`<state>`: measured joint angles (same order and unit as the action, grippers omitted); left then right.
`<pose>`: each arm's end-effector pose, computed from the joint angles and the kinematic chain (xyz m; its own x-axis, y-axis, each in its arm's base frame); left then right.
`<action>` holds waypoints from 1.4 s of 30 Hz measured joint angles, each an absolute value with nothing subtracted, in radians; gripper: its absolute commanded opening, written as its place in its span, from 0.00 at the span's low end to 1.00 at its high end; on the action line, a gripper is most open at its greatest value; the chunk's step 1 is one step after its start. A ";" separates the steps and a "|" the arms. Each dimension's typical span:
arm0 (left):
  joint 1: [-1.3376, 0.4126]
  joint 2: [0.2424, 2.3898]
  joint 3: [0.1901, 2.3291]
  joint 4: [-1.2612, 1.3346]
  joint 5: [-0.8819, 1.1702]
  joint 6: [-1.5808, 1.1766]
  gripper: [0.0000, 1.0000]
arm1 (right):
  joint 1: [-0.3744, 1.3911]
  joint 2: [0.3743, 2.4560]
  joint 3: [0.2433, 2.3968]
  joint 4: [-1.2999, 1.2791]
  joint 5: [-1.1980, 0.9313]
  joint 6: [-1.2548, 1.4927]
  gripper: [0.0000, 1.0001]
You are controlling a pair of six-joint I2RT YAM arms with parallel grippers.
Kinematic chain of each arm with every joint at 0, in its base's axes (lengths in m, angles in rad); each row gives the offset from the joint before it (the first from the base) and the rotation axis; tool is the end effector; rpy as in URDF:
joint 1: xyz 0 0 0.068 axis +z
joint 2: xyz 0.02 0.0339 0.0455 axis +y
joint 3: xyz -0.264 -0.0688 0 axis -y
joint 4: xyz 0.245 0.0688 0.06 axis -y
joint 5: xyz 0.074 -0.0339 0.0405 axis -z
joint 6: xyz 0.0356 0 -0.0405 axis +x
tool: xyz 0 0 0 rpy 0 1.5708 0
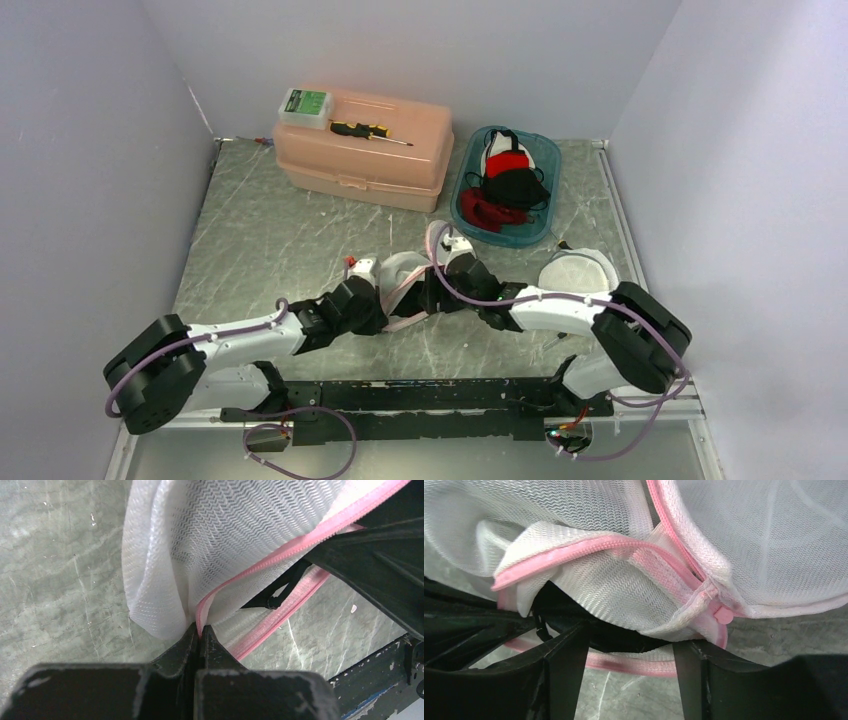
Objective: Unzip the laundry bag and remove the bra
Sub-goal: Pick up the bra from the laundry bag.
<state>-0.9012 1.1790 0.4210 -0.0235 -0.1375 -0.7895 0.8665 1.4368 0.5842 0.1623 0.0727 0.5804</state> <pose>0.1378 -0.1663 0.1557 -0.8164 -0.1018 -0.5684 0.1940 0.8788 -0.4360 0.1804 0.2083 0.1604 -0.7417 -0.0283 -0.6702 -0.3792 0.8418 0.3841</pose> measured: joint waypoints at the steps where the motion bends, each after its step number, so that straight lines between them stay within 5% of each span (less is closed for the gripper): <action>1: -0.901 1.183 0.421 -0.021 -0.138 -0.790 0.03 | 0.866 1.420 0.570 0.173 0.070 0.587 0.69; 11: -0.901 1.216 0.421 -0.004 -0.140 -0.789 0.03 | 0.848 1.256 0.543 0.193 0.070 0.659 0.75; 42: -0.908 1.371 0.417 0.255 -0.121 -0.799 0.03 | 0.928 1.303 0.592 0.204 0.062 0.764 0.59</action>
